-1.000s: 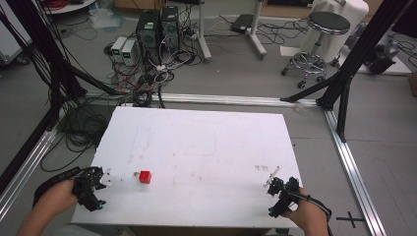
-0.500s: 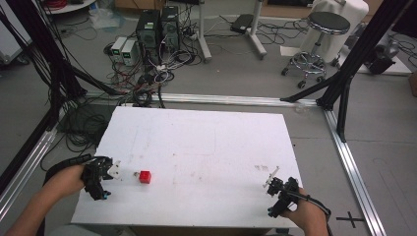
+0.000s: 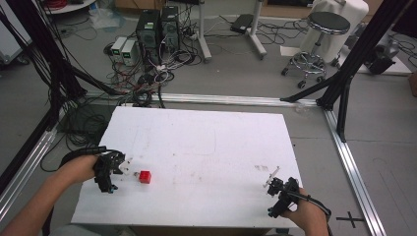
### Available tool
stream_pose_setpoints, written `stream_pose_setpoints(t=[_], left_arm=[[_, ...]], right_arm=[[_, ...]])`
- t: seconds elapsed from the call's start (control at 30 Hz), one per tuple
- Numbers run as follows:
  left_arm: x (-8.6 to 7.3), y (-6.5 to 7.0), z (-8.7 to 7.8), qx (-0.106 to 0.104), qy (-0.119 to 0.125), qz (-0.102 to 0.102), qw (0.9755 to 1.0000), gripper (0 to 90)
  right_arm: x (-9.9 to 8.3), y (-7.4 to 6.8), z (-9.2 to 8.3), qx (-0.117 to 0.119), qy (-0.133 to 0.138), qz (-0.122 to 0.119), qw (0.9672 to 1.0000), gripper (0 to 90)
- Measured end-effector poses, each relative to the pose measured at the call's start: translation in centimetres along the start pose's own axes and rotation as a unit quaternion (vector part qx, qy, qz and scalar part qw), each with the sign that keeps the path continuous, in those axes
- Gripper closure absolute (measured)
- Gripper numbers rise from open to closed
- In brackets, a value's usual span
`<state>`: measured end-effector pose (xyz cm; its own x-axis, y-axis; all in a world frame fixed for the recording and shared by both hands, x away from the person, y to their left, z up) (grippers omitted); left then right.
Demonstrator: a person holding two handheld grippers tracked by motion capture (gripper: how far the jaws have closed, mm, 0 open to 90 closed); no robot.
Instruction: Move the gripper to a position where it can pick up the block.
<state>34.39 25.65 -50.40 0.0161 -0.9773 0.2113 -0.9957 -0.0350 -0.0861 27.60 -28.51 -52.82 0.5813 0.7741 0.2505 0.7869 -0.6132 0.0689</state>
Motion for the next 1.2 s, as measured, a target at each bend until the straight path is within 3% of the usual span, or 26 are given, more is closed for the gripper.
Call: stream_pose_setpoints(t=[0.4, 0.63, 0.93, 1.2], left_arm=[[3.0, -1.6, 0.9, -0.014, -0.003, 0.047, 0.9988, 21.2], [4.6, -2.1, 1.7, -0.023, -0.004, 0.052, 0.9984, 21.2], [6.7, -2.2, 3.4, -0.044, -0.007, 0.073, 0.9963, 21.2], [7.4, -2.2, 4.7, -0.051, -0.013, 0.075, 0.9958, 21.2]], right_arm=[[0.3, -0.2, 0.1, 0.0, 0.001, -0.002, 1.0, 6.5], [0.2, -0.1, 0.2, 0.002, 0.0, -0.009, 1.0, 6.5], [0.2, -0.2, 0.2, 0.002, 0.0, -0.006, 1.0, 6.5], [0.2, -0.2, 0.1, 0.003, 0.0, -0.006, 1.0, 6.5]])
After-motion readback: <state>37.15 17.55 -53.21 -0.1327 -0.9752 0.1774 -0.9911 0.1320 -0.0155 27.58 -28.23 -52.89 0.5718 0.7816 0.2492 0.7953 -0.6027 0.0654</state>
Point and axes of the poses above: each handheld gripper's, and its own axes: z roughly forward along the jaws, x roughly out of its top, y roughly to its right, the point moved 3 cm from there along z, roughly forward along the jaws, and after that the axes turned 9 degrees about y, right-handed, at the moved point
